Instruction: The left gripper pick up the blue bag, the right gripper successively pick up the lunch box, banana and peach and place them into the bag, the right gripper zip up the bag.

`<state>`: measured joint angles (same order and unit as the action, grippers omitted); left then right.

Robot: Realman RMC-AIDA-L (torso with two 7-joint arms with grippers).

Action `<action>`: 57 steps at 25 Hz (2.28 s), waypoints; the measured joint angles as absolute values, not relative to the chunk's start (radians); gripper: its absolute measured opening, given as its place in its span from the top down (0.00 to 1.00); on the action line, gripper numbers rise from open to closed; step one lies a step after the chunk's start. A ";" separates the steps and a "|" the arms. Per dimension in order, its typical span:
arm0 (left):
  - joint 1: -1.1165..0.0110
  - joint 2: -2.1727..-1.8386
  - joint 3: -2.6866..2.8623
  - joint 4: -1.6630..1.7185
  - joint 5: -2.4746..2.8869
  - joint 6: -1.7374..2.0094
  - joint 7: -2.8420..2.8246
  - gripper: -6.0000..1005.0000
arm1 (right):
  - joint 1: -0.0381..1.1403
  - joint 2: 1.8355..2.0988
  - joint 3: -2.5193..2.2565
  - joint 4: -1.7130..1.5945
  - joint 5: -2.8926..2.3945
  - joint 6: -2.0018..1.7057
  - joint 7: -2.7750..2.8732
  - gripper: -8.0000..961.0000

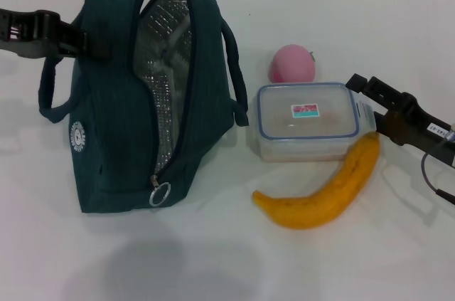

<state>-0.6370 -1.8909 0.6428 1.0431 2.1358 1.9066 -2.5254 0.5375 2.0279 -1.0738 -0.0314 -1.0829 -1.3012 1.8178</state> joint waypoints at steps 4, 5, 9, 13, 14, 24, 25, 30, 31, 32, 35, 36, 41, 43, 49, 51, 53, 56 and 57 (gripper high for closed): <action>-0.636 -1.891 0.643 1.043 2.136 1.907 -2.524 0.96 | 0.543 2.028 -1.074 -0.031 -1.083 -1.297 1.817 0.18; -0.635 -1.891 0.643 1.043 2.136 1.907 -2.524 0.96 | 0.543 2.028 -1.074 -0.031 -1.083 -1.296 1.817 0.18; -0.635 -1.891 0.643 1.043 2.136 1.907 -2.522 0.96 | 0.543 2.028 -1.078 -0.037 -1.083 -1.296 1.812 0.18; -0.632 -1.891 0.643 1.043 2.137 1.907 -2.521 0.96 | 0.543 2.028 -1.096 -0.049 -1.083 -1.297 1.811 0.18; -0.632 -1.891 0.643 1.043 2.137 1.907 -2.521 0.96 | 0.543 2.028 -1.101 -0.052 -1.083 -1.297 1.810 0.18; -0.627 -1.891 0.643 1.043 2.140 1.907 -2.507 0.96 | 0.540 2.028 -1.140 -0.064 -1.083 -1.290 1.785 0.45; -0.627 -1.891 0.643 1.043 2.140 1.907 -2.506 0.96 | 0.540 2.028 -1.140 -0.064 -1.083 -1.291 1.785 0.49; -0.627 -1.891 0.643 1.043 2.141 1.907 -2.498 0.96 | 0.540 2.028 -1.140 -0.065 -1.083 -1.293 1.784 0.66; -0.627 -1.891 0.643 1.043 2.141 1.907 -2.498 0.96 | 0.540 2.028 -1.140 -0.066 -1.083 -1.293 1.784 0.67; -0.627 -1.891 0.643 1.043 2.141 1.907 -2.497 0.96 | 0.540 2.028 -1.140 -0.066 -1.083 -1.294 1.784 0.69; -0.627 -1.891 0.643 1.043 2.141 1.907 -2.495 0.96 | 0.537 2.028 -1.140 -0.066 -1.083 -1.296 1.783 0.75; -0.627 -1.891 0.643 1.043 2.141 1.907 -2.494 0.96 | 0.536 2.028 -1.140 -0.066 -1.083 -1.297 1.783 0.77; -0.627 -1.891 0.643 1.043 2.141 1.908 -2.490 0.96 | 0.533 2.028 -1.140 -0.066 -1.083 -1.302 1.777 0.84; -0.627 -1.891 0.643 1.043 2.141 1.908 -2.488 0.96 | 0.533 2.028 -1.140 -0.065 -1.082 -1.309 1.774 0.87; -0.626 -1.891 0.643 1.043 2.141 1.908 -2.486 0.96 | 0.517 2.028 -1.132 -0.064 -1.061 -1.335 1.771 0.89; -0.626 -1.891 0.643 1.043 2.141 1.908 -2.486 0.96 | 0.513 2.028 -1.130 -0.065 -1.048 -1.348 1.771 0.89; -0.626 -1.891 0.643 1.043 2.141 1.908 -2.485 0.96 | 0.509 2.028 -1.129 -0.066 -1.030 -1.364 1.770 0.89; -0.626 -1.890 0.643 1.043 2.139 1.908 -2.485 0.96 | 0.507 2.028 -1.129 -0.066 -1.014 -1.377 1.770 0.89; -0.626 -1.890 0.643 1.043 2.139 1.908 -2.485 0.96 | 0.502 2.028 -1.129 -0.066 -0.989 -1.400 1.769 0.89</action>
